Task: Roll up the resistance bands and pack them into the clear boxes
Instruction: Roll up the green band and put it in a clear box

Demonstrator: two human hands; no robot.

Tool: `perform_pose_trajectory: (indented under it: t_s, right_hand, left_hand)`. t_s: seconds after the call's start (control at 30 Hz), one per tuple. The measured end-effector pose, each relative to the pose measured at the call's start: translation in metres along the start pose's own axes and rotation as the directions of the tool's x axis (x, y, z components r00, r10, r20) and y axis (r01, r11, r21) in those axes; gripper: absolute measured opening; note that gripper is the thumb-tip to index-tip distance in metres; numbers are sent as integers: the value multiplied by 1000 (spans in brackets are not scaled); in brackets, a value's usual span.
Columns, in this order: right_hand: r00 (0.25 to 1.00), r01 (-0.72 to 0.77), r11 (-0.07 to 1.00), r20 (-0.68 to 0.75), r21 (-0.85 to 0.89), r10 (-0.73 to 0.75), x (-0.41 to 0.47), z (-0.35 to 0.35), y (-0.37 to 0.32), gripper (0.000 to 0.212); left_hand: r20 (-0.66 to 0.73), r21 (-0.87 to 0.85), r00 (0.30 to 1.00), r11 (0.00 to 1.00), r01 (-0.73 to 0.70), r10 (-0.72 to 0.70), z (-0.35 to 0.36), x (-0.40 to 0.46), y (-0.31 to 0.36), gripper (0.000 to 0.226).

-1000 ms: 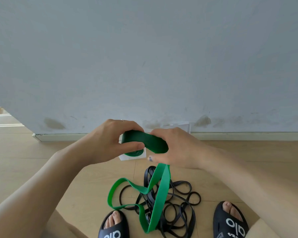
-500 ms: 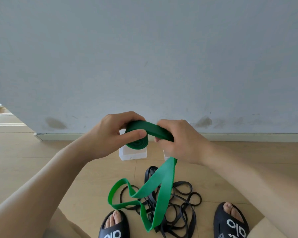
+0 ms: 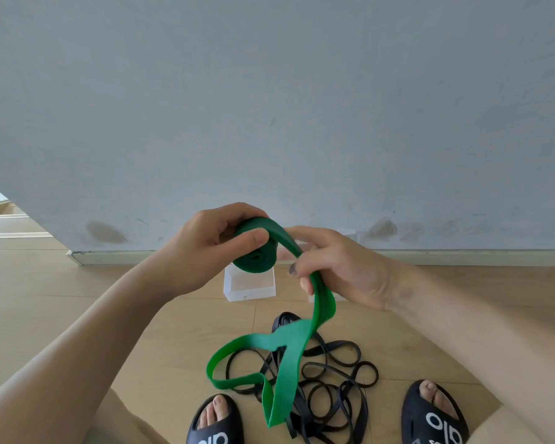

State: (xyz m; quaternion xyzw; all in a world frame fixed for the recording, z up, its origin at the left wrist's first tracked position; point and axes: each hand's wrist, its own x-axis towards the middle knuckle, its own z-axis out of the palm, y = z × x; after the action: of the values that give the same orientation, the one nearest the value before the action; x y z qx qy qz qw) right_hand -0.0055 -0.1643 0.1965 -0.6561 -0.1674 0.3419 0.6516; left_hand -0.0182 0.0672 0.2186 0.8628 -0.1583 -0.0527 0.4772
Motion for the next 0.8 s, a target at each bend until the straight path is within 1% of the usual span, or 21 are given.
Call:
perform_pose_trajectory:
  t_s: [0.03, 0.07, 0.1, 0.17, 0.23, 0.33, 0.43, 0.57, 0.67, 0.73, 0.8]
  right_hand:
    - [998, -24, 994, 66, 102, 17, -1, 1, -1, 26]
    - [994, -51, 981, 102, 189, 32, -1, 2, -1, 28]
    - [993, -71, 966, 110, 247, 45, -1, 3, -1, 31]
    - [994, -84, 953, 86, 291, 62, 1, 5, 0, 32]
    - [994, -106, 945, 65, 310, 90, 3, 6, 2, 32]
    - [988, -141, 940, 110, 310, 112, 4, 4, 3, 32]
    - [980, -177, 951, 136, 253, 146, 4, -1, 0, 28]
    - [974, -188, 950, 171, 251, 147, 4, -8, 0, 19]
    - [968, -191, 927, 216, 322, 125, 4, -5, 3, 22]
    - [974, -173, 922, 196, 348, 109, 4, -4, 5, 20]
    - [983, -150, 933, 152, 327, 105, 4, -3, 4, 19]
  left_hand:
    - [-1, -25, 1000, 1000, 3, -3, 0, -1, 0, 24]
    - [3, -45, 1000, 999, 5, -5, 0, -1, 0, 24]
    - [10, -61, 1000, 998, 5, -5, 0, -2, 0, 24]
    - [23, -89, 1000, 996, 5, -2, 2, -3, 0, 24]
    - [27, -106, 1000, 994, 2, 1, 4, -3, 1, 24]
    - [42, -114, 999, 993, 7, -2, 4, -4, 1, 24]
    - [64, -63, 998, 998, 22, -18, 1, -5, 0, 28]
    - [71, -11, 997, 999, 38, -38, -2, -4, -1, 22]
    - [53, -33, 998, 999, 24, -22, -1, -3, 0, 35]
    - [49, -54, 999, 998, 18, -15, 0, -3, 1, 38]
    - [43, -70, 999, 997, 20, -17, 1, -3, 1, 39]
